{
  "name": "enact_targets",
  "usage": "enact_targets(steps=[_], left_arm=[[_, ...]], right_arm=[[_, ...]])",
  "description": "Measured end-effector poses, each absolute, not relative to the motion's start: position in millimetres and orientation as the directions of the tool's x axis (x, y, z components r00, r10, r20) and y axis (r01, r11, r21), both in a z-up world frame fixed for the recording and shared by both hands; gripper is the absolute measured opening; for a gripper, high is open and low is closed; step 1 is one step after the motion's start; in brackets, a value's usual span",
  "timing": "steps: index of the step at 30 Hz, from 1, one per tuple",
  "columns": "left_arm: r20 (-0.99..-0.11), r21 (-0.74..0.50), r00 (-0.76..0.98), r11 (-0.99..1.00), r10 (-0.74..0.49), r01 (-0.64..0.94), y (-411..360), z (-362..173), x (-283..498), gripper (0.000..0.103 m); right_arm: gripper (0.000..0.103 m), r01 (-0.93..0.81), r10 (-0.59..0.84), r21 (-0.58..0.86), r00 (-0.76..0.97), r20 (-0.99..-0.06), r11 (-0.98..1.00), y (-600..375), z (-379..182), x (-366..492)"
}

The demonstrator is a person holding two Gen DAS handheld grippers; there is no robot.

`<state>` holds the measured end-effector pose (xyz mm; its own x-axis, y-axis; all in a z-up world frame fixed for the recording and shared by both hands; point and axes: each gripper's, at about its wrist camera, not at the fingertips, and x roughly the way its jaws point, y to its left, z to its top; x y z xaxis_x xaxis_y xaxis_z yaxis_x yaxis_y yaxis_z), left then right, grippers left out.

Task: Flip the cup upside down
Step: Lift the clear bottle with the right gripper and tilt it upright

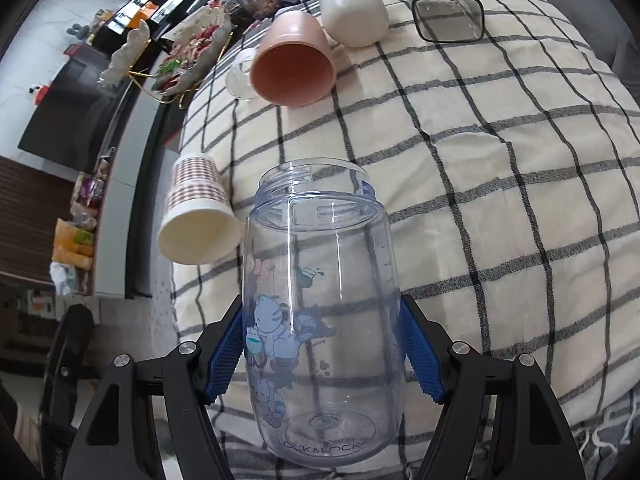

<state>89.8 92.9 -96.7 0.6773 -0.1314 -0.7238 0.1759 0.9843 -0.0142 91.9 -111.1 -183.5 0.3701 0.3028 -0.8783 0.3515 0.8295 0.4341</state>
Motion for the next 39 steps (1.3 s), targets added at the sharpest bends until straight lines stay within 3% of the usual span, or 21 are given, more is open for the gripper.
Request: enact_targets(steps=[12,17,24,28,30,34,39], left_arm=[[-0.759,-0.017,0.639,0.986,-0.122,0.168,90.4,-116.7,96.8,0.103],[-0.754,-0.005,0.647,0.985,-0.117,0.172,86.0,-109.9,92.2,0.103],[-0.752,-0.011,0.651,0.989,-0.107,0.15,78.6,-98.9,77.4,0.103],[-0.729,-0.072,0.668,0.988,-0.147,0.138,63.4,-98.5,59.9,0.103],[-0.7,-0.091,0.693,0.984,-0.173,0.154,47.8,-100.6,48.9,0.103],[-0.607,-0.171,0.724,0.944,-0.327,0.283,12.0,-117.5,23.2,0.103],[-0.552,-0.076,0.757,0.925,-0.35,0.373,-18.1,-134.0,4.2,0.103]], right_arm=[[0.073,0.367,0.273,0.404,0.359,-0.892,0.838,-118.5,-197.7,92.5],[0.084,0.338,0.265,0.406,0.394,-0.88,0.849,-119.5,-186.7,91.8],[0.084,0.294,0.248,0.393,0.429,-0.869,0.871,-130.6,-159.0,74.7],[0.085,0.248,0.13,0.292,0.514,-0.848,0.924,-150.8,-120.9,46.8],[0.09,0.244,0.048,0.223,0.564,-0.824,0.944,-164.9,-105.1,28.8],[0.094,0.281,-0.098,0.11,0.633,-0.768,0.953,-188.2,-91.5,-4.8],[0.094,0.29,-0.175,0.043,0.681,-0.711,0.956,-197.9,-94.4,-28.3]])
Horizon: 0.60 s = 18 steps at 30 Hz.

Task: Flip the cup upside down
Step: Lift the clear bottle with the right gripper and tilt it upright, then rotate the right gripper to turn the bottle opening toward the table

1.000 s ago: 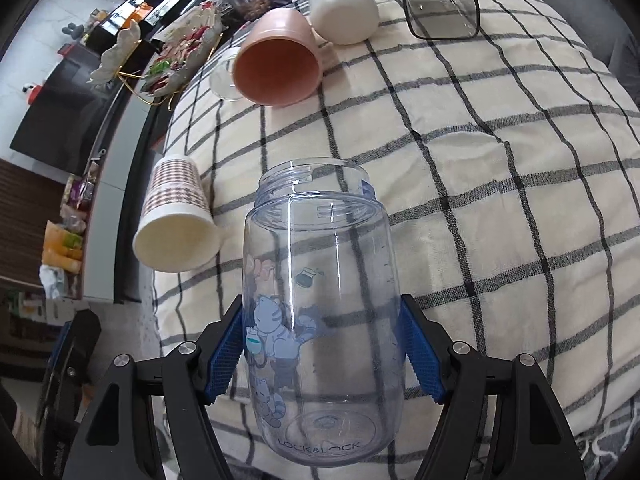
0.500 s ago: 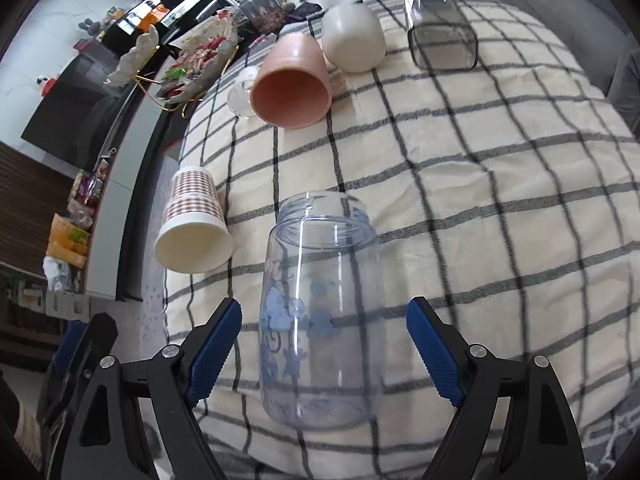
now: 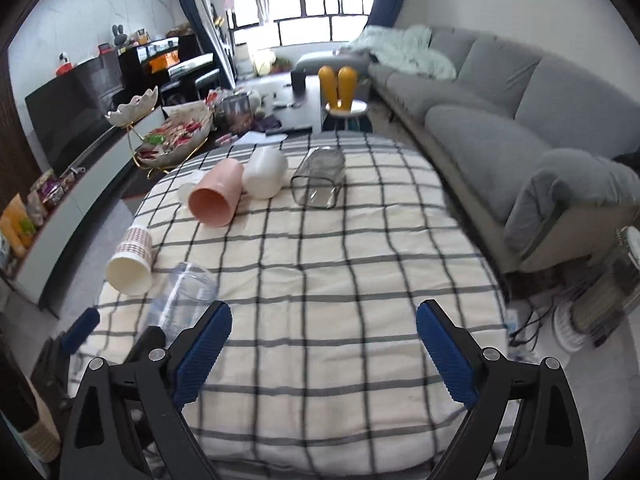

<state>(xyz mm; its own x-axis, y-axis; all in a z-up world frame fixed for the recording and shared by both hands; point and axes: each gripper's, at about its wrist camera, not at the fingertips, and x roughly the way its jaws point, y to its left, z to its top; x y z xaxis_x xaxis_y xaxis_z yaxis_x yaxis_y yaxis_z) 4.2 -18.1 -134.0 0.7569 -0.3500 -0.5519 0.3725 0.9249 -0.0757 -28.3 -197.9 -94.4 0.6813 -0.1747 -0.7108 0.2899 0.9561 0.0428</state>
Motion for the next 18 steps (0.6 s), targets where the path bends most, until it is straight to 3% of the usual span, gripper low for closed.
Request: enact_targets(steps=[14,18], left_arm=[[-0.629,0.008,0.753,0.966,-0.196,0.258,-17.0,-178.9,28.0,0.102],[-0.638,0.01,0.745,0.965,-0.195,0.261,-20.0,-184.5,32.9,0.097]], right_arm=[[0.094,0.259,-0.147,0.055,0.694,-0.705,0.964,-195.6,-109.1,-23.0],[0.094,0.271,-0.142,0.064,0.675,-0.724,0.961,-199.4,-114.7,-20.1]])
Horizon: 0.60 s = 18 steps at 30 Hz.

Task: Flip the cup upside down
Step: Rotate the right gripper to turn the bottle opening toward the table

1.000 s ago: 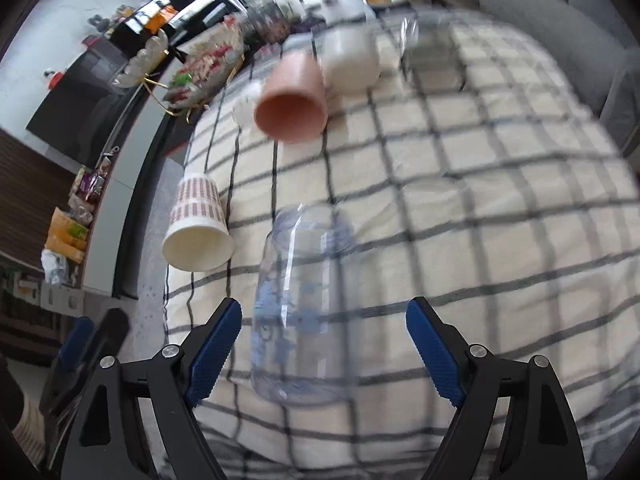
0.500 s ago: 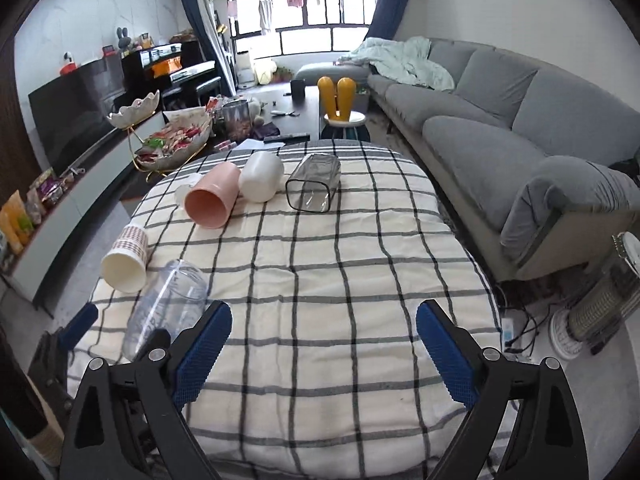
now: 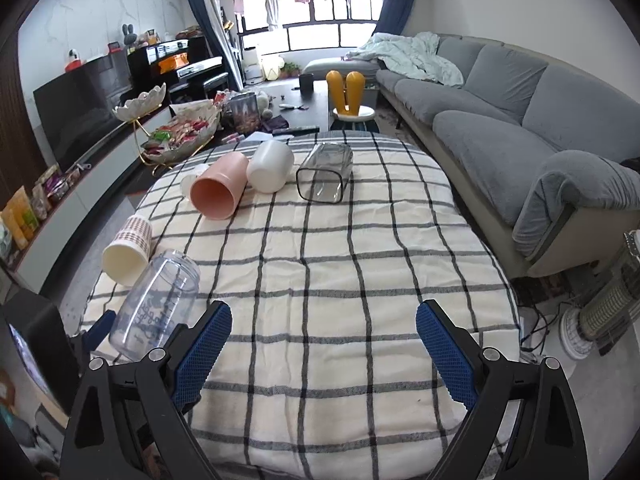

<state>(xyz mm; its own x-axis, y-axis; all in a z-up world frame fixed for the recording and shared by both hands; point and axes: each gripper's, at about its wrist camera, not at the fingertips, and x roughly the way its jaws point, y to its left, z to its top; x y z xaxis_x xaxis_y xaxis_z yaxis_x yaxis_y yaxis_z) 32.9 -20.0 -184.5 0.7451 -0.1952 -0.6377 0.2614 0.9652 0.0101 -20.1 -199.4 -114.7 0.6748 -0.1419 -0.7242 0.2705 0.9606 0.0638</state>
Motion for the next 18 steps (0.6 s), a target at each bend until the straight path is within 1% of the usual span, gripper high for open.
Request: enact_targets(steps=[5,6,7,8,14,18], left_arm=[[-0.658,0.011,0.73,0.967,-0.184,0.254,-23.4,-192.1,38.1,0.085],[-0.66,0.011,0.729,0.968,-0.182,0.252,-23.6,-192.9,39.1,0.081],[-0.662,0.006,0.727,0.968,-0.184,0.251,-22.7,-193.4,39.6,0.075],[-0.663,0.007,0.726,0.968,-0.183,0.25,-22.9,-193.6,39.7,0.073],[-0.664,0.006,0.724,0.967,-0.185,0.253,-23.3,-191.7,39.5,0.072],[-0.647,0.014,0.736,0.961,-0.201,0.275,-25.5,-179.7,32.7,0.072]], right_arm=[[0.094,0.289,-0.14,0.075,0.653,-0.745,0.954,-204.0,-122.0,-16.9],[0.094,0.289,-0.139,0.074,0.651,-0.746,0.954,-203.8,-122.5,-16.9],[0.094,0.288,-0.139,0.073,0.651,-0.746,0.955,-203.3,-122.6,-16.8],[0.094,0.286,-0.139,0.071,0.651,-0.746,0.955,-202.7,-122.7,-16.5],[0.094,0.283,-0.142,0.066,0.651,-0.746,0.957,-201.3,-121.9,-16.4],[0.094,0.285,-0.15,0.062,0.665,-0.732,0.957,-202.1,-115.7,-18.8]])
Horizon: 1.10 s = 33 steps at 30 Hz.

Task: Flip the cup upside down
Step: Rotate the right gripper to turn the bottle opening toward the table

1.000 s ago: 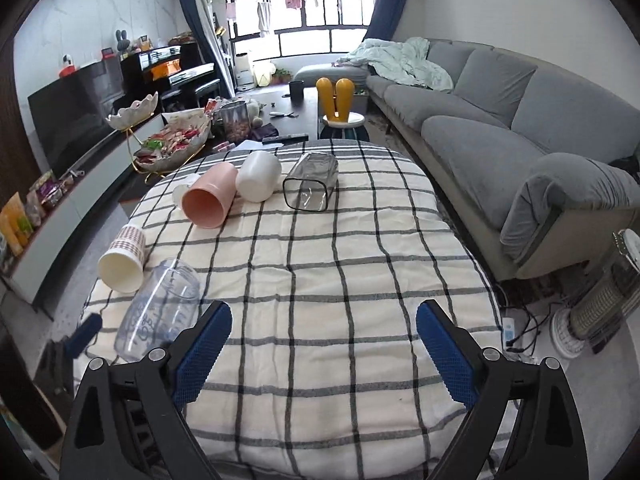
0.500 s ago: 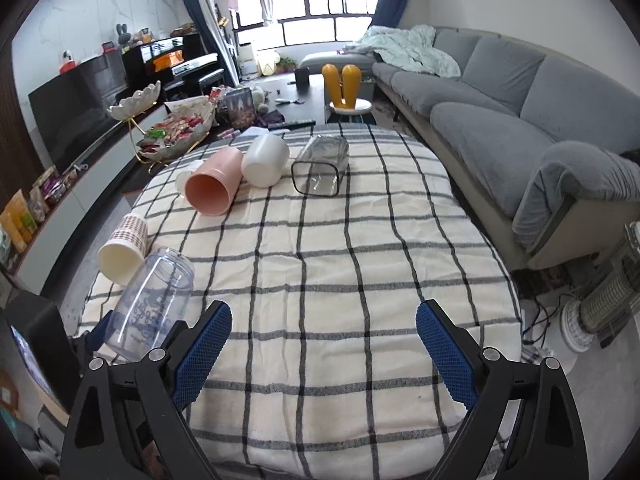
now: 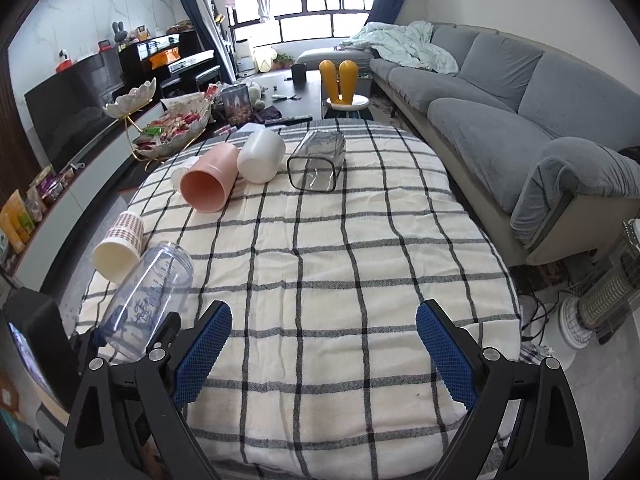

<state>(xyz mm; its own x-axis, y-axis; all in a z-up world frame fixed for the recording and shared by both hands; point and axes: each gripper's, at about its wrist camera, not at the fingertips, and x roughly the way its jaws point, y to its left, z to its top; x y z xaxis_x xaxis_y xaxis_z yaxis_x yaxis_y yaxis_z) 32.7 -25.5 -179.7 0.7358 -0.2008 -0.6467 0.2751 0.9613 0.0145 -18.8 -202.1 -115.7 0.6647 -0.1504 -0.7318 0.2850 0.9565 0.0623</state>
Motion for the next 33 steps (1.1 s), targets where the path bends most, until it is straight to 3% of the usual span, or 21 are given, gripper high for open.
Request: enact_targets(steps=[8,13,19,24,33], left_arm=[[-0.676,0.023,0.708,0.954,-0.205,0.298,-31.4,-151.9,28.8,0.072],[-0.745,0.035,0.647,0.959,-0.162,0.281,-35.8,-137.4,40.4,0.072],[-0.881,0.037,0.454,0.938,-0.132,0.345,-51.0,-112.5,59.5,0.072],[-0.963,-0.03,0.237,0.928,-0.126,0.372,-64.6,-104.7,89.2,0.072],[-0.997,-0.039,-0.076,0.899,-0.006,0.436,-102.3,-119.1,146.9,0.072]], right_arm=[[0.094,0.285,-0.179,0.038,0.696,-0.695,0.958,-204.4,-92.0,-18.3],[0.094,0.273,-0.167,0.047,0.708,-0.686,0.961,-207.0,-78.9,-14.0],[0.094,0.298,-0.126,0.104,0.659,-0.741,0.949,-221.9,-66.7,0.1],[0.094,0.369,-0.049,0.196,0.56,-0.827,0.908,-243.9,-65.6,29.8],[0.094,0.422,-0.019,0.196,0.455,-0.89,0.885,-266.6,-75.7,83.8]])
